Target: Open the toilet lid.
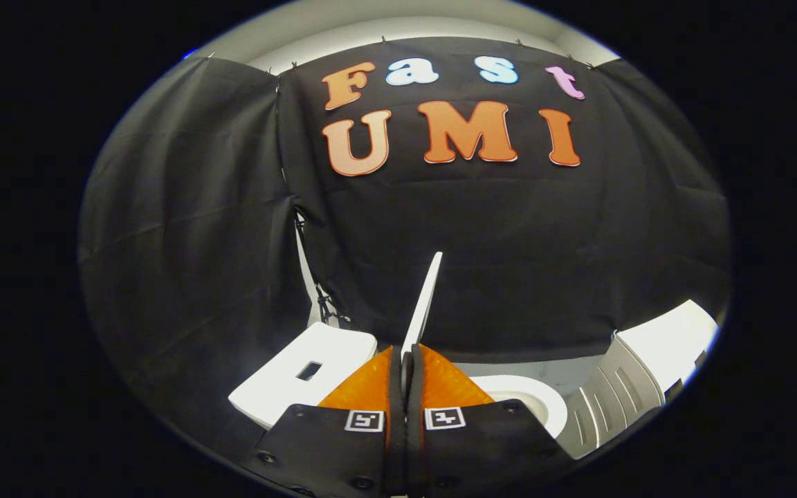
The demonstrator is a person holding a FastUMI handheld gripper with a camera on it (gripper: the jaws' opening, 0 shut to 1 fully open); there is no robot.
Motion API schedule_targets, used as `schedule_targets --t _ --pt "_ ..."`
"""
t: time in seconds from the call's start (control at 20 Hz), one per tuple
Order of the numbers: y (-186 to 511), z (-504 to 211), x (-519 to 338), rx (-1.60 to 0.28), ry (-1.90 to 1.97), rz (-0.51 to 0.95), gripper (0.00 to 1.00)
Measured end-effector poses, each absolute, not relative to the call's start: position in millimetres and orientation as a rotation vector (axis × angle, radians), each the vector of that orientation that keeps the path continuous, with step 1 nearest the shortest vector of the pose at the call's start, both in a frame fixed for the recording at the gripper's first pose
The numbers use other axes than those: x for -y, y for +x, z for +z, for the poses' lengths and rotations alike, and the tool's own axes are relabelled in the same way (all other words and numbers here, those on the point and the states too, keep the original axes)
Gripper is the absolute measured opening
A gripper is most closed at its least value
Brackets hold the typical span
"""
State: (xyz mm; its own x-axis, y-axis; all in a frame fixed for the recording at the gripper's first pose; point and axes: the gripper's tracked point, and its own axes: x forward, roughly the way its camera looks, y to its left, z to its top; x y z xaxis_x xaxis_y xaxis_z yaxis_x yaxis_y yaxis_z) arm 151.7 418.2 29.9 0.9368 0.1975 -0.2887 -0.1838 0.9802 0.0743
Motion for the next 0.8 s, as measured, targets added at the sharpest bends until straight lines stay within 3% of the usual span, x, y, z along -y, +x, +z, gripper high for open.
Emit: schedule_targets --t 0.8 --pt "146 23 -564 -0.288 -0.102 0.297 0.08"
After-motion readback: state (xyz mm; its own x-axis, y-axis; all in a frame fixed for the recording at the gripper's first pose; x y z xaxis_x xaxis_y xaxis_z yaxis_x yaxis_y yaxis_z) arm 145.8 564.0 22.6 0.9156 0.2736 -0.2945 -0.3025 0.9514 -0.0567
